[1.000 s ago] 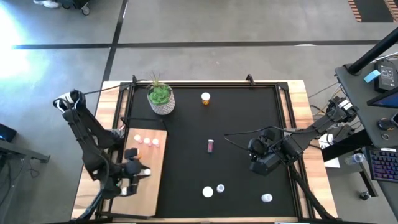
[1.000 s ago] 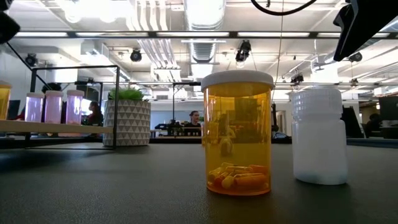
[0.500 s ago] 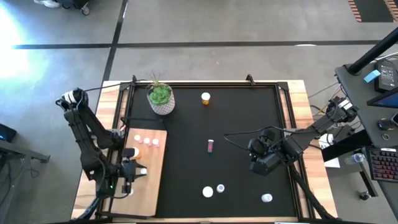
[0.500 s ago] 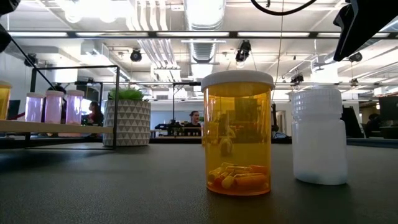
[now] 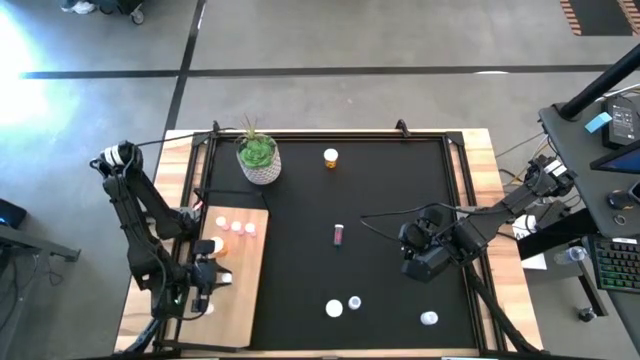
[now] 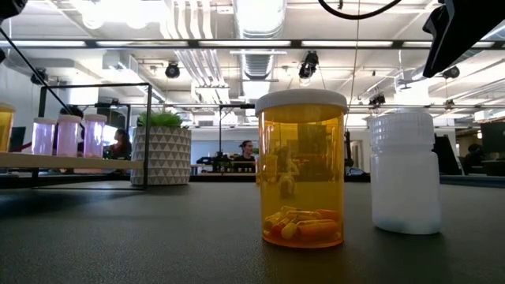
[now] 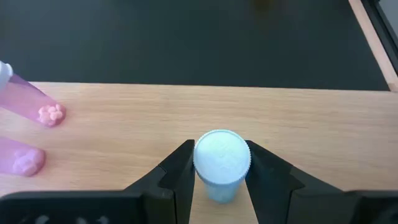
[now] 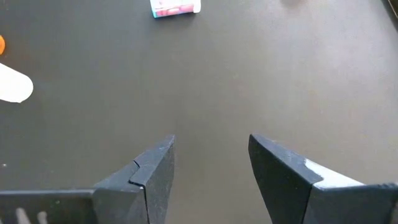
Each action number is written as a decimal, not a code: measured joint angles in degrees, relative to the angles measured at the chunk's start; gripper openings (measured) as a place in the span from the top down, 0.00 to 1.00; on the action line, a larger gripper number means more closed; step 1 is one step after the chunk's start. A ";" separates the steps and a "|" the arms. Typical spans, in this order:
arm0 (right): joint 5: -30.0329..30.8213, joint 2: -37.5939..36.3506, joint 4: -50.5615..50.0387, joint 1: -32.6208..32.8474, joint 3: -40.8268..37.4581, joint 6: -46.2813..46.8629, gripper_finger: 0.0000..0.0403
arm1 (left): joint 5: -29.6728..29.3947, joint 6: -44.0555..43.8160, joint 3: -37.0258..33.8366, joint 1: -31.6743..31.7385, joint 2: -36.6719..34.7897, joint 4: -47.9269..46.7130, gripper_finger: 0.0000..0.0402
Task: Pick and place medicine bottles onto shelf by color
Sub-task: Put the bottom blue pill bottle on the shelf aligned with the other blue pill bottle, then put the bottom orange pill bottle on the shelf aligned with the other orange pill bottle
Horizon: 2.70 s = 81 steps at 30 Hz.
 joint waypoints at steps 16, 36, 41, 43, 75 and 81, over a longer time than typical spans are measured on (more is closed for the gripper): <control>0.01 0.00 2.47 -0.01 -0.02 0.00 0.52 | 0.80 -1.42 -1.68 0.04 -0.04 -0.29 0.52; -0.01 0.00 2.63 0.01 -0.02 0.00 0.52 | -2.89 -1.40 13.30 0.31 -0.15 -20.38 0.46; -0.01 0.00 2.75 -0.01 -0.02 0.00 0.52 | -4.82 2.26 18.32 3.87 0.20 -20.49 0.46; -0.01 0.00 2.79 -0.01 -0.02 0.00 0.52 | -4.83 7.15 20.60 7.23 1.26 -18.92 0.46; -0.01 0.00 2.87 0.01 -0.02 0.00 0.52 | 11.36 33.51 35.35 33.77 40.52 37.83 0.30; 0.00 0.00 2.87 0.01 -0.02 0.00 0.52 | 11.30 33.65 39.43 34.72 47.36 39.43 0.30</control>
